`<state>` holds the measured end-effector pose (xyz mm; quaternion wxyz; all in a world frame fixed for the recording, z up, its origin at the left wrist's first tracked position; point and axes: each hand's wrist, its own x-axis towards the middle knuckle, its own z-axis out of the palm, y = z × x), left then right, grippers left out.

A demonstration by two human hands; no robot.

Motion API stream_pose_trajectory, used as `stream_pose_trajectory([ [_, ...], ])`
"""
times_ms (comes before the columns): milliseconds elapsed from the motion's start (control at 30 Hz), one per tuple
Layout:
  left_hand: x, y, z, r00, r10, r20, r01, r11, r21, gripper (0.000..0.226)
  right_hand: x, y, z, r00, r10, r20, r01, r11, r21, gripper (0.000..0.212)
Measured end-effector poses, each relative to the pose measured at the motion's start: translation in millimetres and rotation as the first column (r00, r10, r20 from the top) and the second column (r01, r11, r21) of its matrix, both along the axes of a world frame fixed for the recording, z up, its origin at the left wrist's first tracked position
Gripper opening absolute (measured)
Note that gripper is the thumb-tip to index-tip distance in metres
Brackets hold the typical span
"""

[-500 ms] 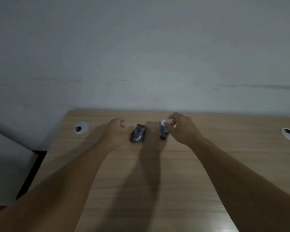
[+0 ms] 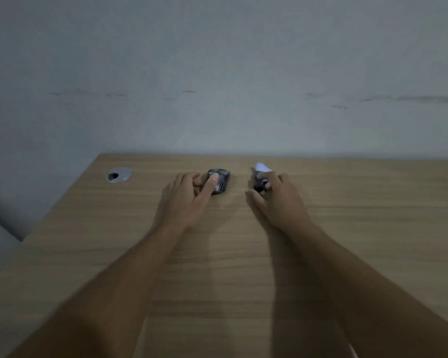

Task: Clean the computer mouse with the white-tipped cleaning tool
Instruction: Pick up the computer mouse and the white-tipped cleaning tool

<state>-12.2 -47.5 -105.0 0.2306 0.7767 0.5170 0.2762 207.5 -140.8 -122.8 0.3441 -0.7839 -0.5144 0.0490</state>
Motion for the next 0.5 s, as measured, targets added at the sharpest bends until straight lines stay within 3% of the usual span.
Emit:
stream_pose_trajectory([
  [167,0,0,-3,1.000,0.002,-0.004,-0.002,1.000,0.019,0.077,-3,-5,-3,0.999,-0.019,-0.049,0.019,1.000,0.014,0.039],
  [500,28,15,-5,0.986,0.039,-0.162,-0.032,0.998,0.047,0.086,8,22,-9,0.986,-0.104,-0.134,0.122,0.984,0.133,0.023],
])
